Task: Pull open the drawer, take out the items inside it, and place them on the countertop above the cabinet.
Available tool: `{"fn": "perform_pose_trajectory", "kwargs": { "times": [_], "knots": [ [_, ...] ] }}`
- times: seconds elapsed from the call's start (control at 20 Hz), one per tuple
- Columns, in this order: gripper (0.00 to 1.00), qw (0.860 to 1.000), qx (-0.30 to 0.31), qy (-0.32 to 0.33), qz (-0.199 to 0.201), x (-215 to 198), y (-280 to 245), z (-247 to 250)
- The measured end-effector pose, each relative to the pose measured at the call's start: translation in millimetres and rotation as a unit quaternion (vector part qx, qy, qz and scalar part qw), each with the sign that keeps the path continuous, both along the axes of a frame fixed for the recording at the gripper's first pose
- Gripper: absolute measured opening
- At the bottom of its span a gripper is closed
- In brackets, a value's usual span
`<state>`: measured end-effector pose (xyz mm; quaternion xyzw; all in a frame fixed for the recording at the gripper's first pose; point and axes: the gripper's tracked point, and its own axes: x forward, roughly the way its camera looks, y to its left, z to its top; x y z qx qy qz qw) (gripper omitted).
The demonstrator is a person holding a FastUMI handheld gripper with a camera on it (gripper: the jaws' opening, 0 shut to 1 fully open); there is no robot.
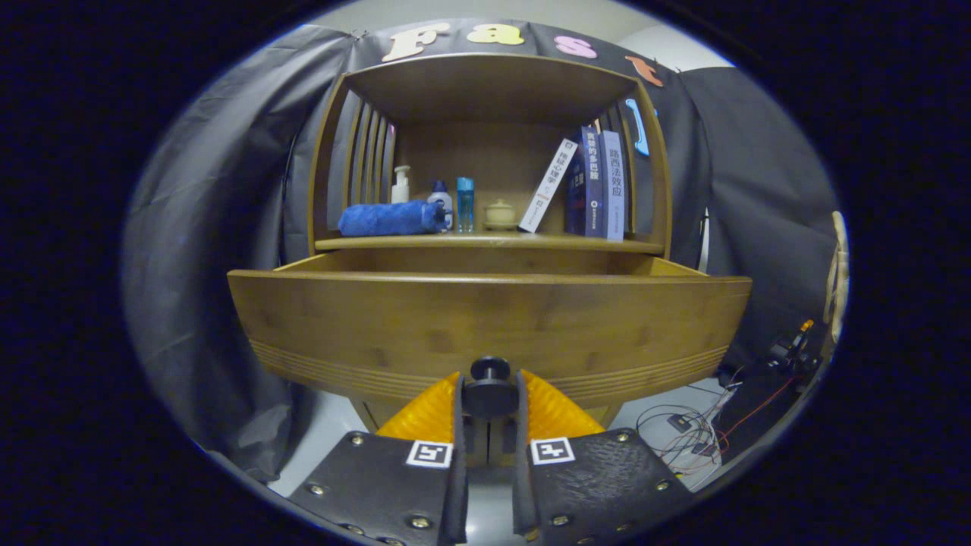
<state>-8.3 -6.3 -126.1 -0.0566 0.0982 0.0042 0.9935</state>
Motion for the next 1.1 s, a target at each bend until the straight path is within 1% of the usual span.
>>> {"fn": "perform_pose_trajectory", "kwargs": {
  "times": [0.15, 0.3, 0.5, 0.65, 0.7, 0.75, 0.8, 0.95, 1.1],
  "knots": [
    [0.23, 1.0, 0.008, -0.003, 0.001, -13.0, -0.7, -1.0],
    [0.23, 1.0, 0.009, 0.009, -0.004, -30.0, -1.4, -4.1],
    [0.23, 1.0, 0.007, 0.025, -0.001, -53.3, -1.5, -8.2],
    [0.23, 0.999, 0.012, 0.035, -0.002, -56.4, -2.5, -10.3],
    [0.36, 0.999, 0.025, 0.046, 0.002, -58.2, 0.1, -10.2],
    [0.49, 0.998, 0.035, 0.043, 0.006, -60.5, 1.9, -1.4],
    [0.62, 0.999, 0.044, 0.026, 0.008, -64.2, 2.9, 11.1],
    [1.0, 0.999, 0.04, -0.008, -0.025, -69.9, -13.3, 53.9],
    [0.99, 0.998, 0.03, -0.014, -0.044, -73.8, -17.4, 86.4]
  ]
}}
